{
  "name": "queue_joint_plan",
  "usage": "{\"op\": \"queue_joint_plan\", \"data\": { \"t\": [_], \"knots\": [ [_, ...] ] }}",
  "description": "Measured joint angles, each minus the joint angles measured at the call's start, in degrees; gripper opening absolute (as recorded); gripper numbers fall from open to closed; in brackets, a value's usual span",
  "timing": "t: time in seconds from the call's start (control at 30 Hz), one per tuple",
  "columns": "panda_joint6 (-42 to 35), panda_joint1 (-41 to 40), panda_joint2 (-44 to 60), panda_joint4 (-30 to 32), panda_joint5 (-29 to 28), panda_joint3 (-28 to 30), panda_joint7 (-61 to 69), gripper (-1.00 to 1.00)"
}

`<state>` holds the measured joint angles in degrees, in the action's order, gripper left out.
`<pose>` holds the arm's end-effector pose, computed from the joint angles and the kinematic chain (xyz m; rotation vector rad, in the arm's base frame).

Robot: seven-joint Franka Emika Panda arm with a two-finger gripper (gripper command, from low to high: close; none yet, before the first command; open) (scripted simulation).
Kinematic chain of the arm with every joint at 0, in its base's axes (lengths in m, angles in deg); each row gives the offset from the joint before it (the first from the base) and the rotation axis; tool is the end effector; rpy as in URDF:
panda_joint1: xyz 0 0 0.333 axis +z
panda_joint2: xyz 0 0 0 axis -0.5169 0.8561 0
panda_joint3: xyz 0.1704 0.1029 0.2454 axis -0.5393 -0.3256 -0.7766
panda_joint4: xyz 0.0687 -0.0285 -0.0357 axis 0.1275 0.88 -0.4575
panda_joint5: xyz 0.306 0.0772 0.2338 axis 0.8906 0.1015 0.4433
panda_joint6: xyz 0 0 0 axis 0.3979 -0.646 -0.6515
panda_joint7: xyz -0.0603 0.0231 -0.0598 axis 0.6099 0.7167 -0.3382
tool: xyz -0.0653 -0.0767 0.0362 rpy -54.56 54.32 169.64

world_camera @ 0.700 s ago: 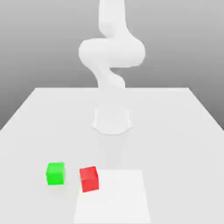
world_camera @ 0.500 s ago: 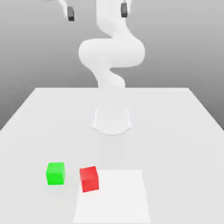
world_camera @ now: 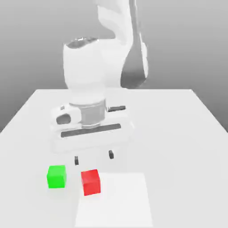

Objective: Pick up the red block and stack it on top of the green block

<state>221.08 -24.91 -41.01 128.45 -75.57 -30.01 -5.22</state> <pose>0.3793 -0.0695 0.2233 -3.0077 0.8246 -0.0336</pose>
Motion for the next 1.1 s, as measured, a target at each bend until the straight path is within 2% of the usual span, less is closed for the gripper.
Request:
{"op": "queue_joint_plan", "data": {
  "t": [0.17, 0.33, 0.5, 0.53, 0.77, 0.97, 1.1],
  "knots": [
    [3.94, -1.04, 4.66, 0.15, 0.37, -1.14, 1.56, 0.00],
    [7.95, -2.21, 9.59, -0.70, 4.89, -3.43, 4.94, 0.00],
    [12.46, -5.93, 15.09, -1.17, 9.93, -8.41, 8.50, 0.00],
    [13.14, -6.61, 15.92, -1.21, 10.59, -9.26, 8.94, -1.00],
    [13.10, -6.74, 15.96, -1.22, 10.45, -9.37, 8.82, -1.00],
    [8.35, -3.95, 10.01, -0.73, 4.55, -5.10, 4.72, -1.00],
    [5.03, -4.11, 5.98, -0.10, 0.84, -4.33, 1.99, -1.00]
  ]
}}
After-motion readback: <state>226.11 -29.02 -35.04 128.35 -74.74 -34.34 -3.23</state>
